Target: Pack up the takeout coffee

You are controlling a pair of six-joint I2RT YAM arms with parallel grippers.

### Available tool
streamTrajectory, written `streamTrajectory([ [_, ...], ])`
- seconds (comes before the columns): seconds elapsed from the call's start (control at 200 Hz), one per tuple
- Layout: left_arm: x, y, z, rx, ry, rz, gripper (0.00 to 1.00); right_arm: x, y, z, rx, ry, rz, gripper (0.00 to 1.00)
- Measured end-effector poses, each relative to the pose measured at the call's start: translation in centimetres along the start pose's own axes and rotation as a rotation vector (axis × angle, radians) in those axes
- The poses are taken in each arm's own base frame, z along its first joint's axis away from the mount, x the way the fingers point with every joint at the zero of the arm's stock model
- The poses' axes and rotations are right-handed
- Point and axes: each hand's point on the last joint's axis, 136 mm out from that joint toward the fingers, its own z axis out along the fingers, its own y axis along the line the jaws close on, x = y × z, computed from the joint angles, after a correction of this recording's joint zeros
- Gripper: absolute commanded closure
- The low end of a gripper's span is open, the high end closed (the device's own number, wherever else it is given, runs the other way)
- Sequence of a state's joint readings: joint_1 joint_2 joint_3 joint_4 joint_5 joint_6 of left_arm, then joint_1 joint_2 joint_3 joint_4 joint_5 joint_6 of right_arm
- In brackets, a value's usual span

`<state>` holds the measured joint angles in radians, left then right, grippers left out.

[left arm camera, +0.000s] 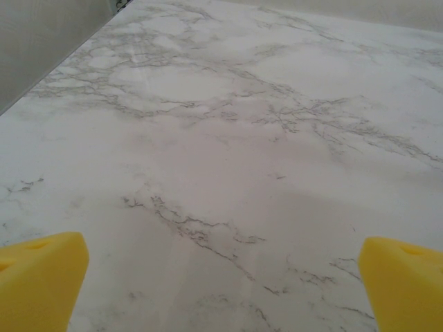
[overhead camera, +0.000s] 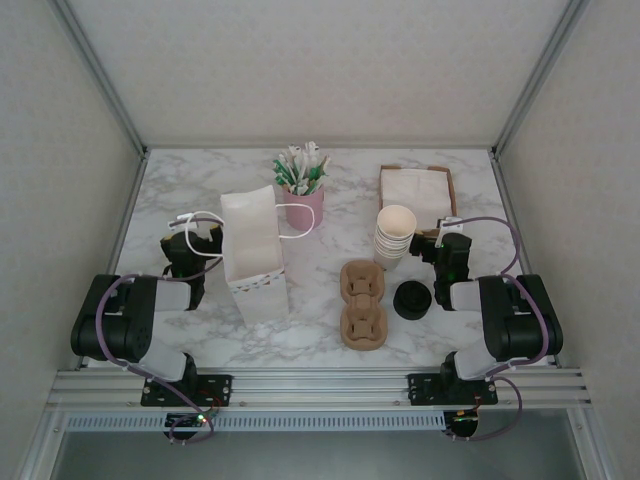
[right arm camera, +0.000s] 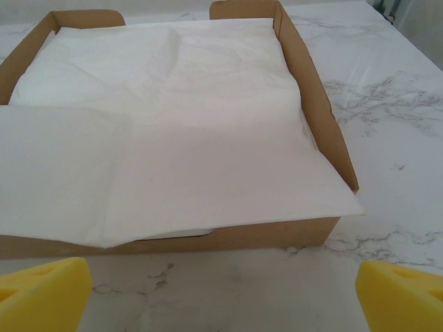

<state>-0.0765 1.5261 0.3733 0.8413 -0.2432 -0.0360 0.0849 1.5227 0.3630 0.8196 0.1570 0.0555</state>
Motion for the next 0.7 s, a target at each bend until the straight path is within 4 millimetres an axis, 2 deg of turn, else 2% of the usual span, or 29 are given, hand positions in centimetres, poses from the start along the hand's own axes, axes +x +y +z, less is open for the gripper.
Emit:
streamTrajectory([
  [0.155, -0.2, 0.4, -0.1, -0.027, 0.017, 0.001, 0.00, -0.2, -0.7, -0.2, 0.041, 0.022, 0.000, 0.01],
  [0.25, -2.2, 1.4, -1.1, -0.080, -0.011, -0.020, 0.00, -2.3, -1.5, -1.1, 0.092, 0.029, 0.013, 0.01],
  [0.335, -5.6, 2.4, -3.2, -0.116, -0.102, -0.076, 0.00, -5.5, -2.4, -3.0, 0.139, -0.042, 0.054, 0.01],
  [0.42, -8.2, 3.6, -5.6, -0.155, -0.174, -0.152, 0.00, -7.0, -3.4, -5.3, 0.179, -0.076, 0.113, 0.01],
  [0.581, -10.5, 7.1, -10.3, -0.295, -0.187, -0.372, 0.00, -6.5, -5.3, -8.7, 0.282, 0.011, 0.261, 0.01],
  [0.701, -10.3, 10.5, -14.6, -0.452, -0.197, -0.615, 0.00, -6.2, -6.5, -11.7, 0.360, 0.074, 0.395, 0.01],
])
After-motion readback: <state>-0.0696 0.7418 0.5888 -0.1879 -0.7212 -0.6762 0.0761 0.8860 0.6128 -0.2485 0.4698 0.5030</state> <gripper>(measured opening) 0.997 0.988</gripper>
